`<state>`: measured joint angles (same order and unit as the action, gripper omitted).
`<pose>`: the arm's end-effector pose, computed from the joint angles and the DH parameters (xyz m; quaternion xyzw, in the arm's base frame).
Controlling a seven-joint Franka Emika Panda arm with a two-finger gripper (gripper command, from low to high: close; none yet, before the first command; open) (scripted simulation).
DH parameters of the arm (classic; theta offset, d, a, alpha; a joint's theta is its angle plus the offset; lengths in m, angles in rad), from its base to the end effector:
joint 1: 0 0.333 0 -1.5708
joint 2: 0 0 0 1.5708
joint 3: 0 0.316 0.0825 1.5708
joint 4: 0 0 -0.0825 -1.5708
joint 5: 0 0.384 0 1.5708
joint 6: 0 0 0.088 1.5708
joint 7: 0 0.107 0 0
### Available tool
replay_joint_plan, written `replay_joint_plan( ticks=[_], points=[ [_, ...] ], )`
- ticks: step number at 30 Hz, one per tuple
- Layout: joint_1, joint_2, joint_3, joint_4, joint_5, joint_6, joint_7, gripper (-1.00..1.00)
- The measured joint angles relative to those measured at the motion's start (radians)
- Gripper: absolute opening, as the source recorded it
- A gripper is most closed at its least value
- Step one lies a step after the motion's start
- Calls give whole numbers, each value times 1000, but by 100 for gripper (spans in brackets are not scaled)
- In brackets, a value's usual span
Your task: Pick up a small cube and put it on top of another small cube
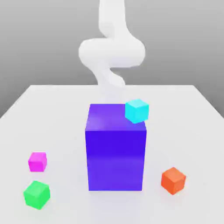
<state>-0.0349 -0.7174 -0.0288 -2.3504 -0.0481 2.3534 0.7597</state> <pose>0.3786 -0.0283 0.6613 -0.8615 0.3654 -0.3353 0.1091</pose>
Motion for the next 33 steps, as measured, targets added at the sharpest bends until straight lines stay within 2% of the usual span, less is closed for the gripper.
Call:
replay_joint_plan(
  ticks=[8, 12, 15, 18, 21, 24, 27, 28, 33],
  points=[
    [-117, 287, -153, -171, -130, 184, -168, 0],
    [-164, 425, -251, -254, -153, 275, -278, 0],
    [-192, 530, -328, -318, -136, 346, -385, 0],
    [-219, 639, -391, -383, -62, 420, -532, 0],
    [-286, 754, -394, -439, 97, 493, -731, 0],
    [-359, 867, -283, -432, 265, 570, -872, 0],
    [-471, 975, -146, -408, 379, 653, -962, 0],
    [-512, 1009, -102, -401, 391, 682, -973, -100],
    [-512, 1009, -102, -401, 390, 679, -972, -100]
  ],
)
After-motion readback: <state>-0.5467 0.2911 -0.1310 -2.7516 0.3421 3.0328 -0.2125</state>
